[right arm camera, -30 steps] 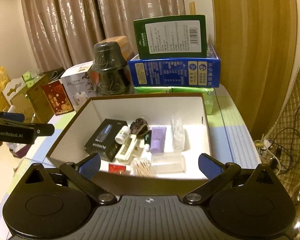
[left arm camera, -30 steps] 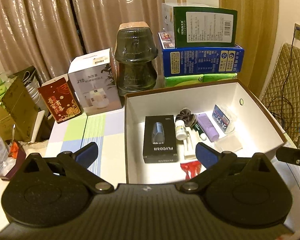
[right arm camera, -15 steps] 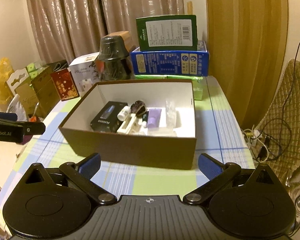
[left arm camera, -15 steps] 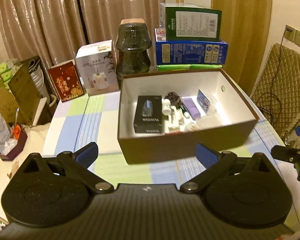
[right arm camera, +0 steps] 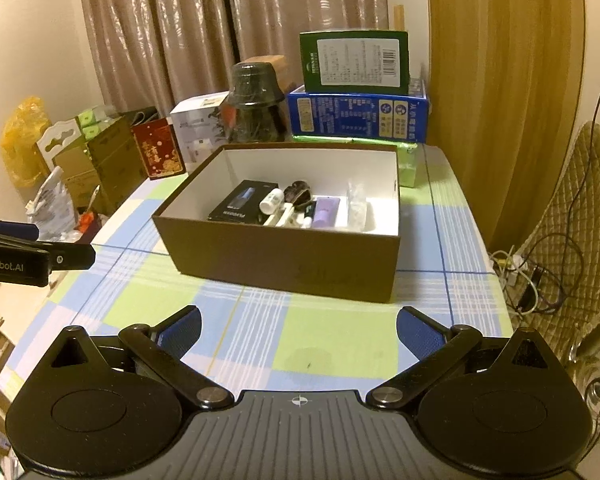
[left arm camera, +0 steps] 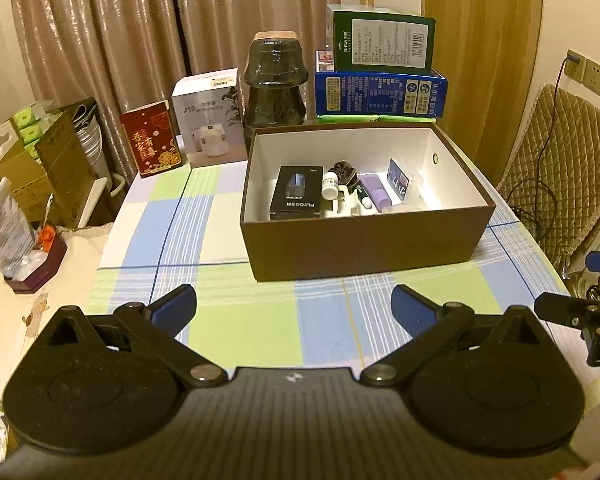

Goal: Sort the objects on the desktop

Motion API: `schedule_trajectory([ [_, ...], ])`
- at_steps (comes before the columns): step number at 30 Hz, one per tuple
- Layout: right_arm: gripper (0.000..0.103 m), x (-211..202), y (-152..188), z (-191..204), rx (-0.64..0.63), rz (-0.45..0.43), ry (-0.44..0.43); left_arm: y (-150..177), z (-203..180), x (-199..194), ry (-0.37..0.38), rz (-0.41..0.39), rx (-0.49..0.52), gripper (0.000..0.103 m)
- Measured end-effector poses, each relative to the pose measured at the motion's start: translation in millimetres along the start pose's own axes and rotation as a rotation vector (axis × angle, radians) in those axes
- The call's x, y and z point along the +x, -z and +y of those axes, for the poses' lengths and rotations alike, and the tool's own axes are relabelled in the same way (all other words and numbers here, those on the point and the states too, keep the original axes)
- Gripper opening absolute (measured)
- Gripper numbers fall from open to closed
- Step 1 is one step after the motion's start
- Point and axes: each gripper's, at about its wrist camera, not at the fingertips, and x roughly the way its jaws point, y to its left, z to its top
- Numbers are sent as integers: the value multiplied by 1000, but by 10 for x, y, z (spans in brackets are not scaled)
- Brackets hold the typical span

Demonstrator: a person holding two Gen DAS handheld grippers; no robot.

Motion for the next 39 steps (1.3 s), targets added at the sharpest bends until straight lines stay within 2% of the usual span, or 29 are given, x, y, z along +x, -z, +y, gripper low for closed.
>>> schedule_trajectory([
  [17,101,-327,378,99,-36,11,-7,462,-191,-365,-7,16,-11,102],
  [39,101,-446,617,134,-37,37,-7,732,-331,-489,0,46,-4,102],
])
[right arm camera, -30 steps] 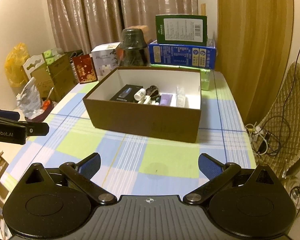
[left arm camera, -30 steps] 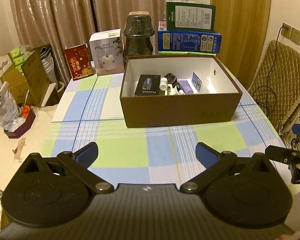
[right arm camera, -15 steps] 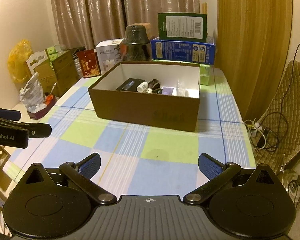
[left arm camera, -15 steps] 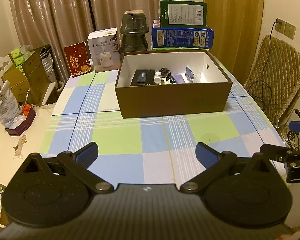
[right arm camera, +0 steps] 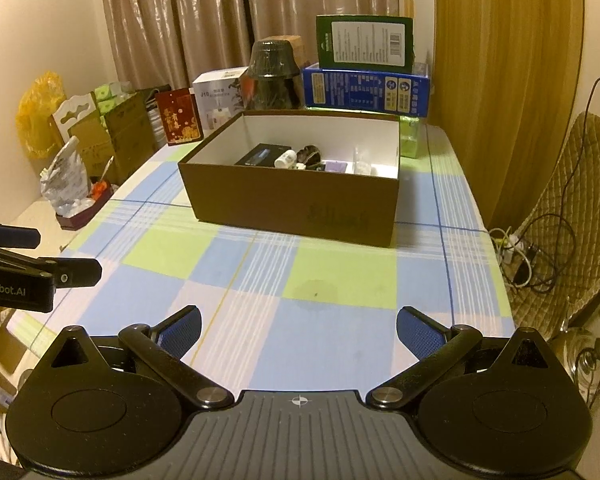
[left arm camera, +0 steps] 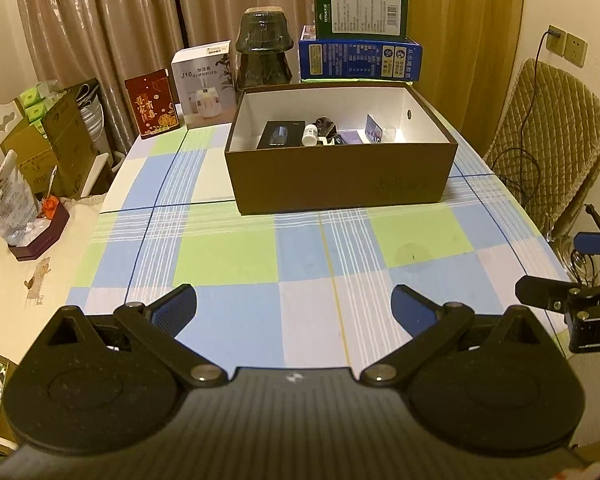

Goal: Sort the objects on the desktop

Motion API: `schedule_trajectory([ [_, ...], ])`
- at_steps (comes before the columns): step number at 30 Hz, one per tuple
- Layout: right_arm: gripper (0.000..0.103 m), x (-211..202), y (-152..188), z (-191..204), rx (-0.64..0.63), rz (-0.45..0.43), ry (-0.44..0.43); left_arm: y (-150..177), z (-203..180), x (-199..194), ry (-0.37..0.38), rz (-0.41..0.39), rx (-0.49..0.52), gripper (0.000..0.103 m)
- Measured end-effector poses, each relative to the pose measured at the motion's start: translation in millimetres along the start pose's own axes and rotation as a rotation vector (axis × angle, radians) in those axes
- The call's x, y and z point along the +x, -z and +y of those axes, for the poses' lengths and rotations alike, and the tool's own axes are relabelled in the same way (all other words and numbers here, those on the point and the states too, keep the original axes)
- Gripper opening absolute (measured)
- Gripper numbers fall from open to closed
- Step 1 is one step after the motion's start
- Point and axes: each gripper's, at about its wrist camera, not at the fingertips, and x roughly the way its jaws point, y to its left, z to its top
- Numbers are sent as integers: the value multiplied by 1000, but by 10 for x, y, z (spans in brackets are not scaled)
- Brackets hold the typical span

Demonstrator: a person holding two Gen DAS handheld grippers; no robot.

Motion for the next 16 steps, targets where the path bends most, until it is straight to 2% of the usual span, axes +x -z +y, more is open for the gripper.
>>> schedule_trajectory([
  [16,101,14,-11,-35,8,8,-1,-43,-37,65,6,6,10,102],
])
